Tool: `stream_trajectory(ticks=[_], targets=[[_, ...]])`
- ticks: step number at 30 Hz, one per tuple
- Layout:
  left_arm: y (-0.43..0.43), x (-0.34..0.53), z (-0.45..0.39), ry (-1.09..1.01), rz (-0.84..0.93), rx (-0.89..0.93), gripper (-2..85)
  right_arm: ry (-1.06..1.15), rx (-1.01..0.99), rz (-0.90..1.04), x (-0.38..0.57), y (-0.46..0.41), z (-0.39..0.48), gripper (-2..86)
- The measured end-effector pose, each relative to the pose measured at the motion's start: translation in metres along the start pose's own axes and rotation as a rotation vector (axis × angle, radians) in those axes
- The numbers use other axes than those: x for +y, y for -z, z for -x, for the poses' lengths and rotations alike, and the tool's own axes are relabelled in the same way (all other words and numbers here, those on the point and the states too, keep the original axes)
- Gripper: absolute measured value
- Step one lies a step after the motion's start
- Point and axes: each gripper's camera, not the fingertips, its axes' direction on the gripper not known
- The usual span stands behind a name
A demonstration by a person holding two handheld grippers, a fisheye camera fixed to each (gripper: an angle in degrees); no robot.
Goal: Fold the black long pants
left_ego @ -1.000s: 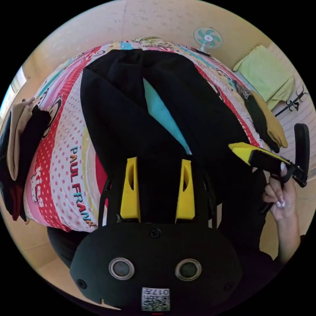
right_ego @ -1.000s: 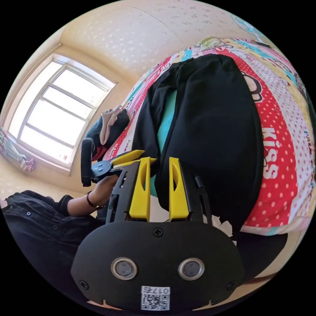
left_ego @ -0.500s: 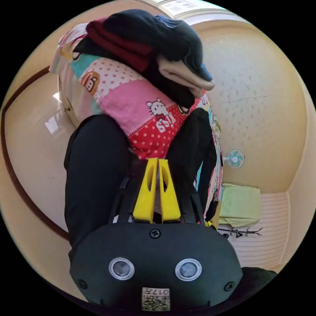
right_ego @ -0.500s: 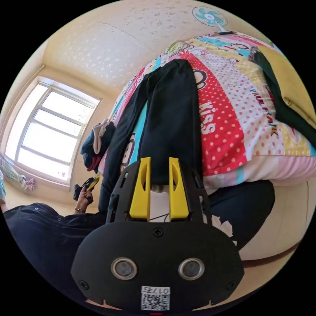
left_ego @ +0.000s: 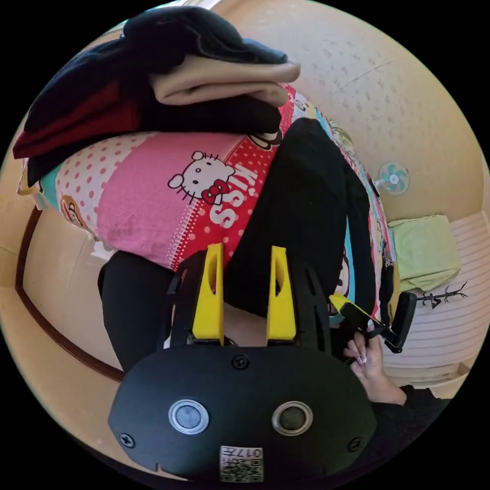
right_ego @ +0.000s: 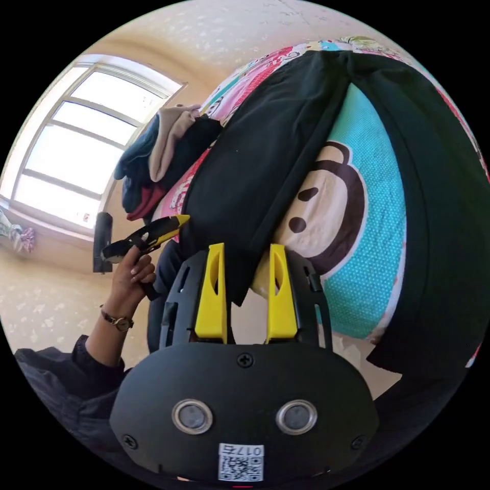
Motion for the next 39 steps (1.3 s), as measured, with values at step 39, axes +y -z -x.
stream_trajectory(ticks=[39], targets=[[0.011, 0.121, -0.304, -0.688, 0.447, 0.341, 13.6, -0.091, -0.19, -0.269, 0.227, 0.268, -0.151, 2.1]])
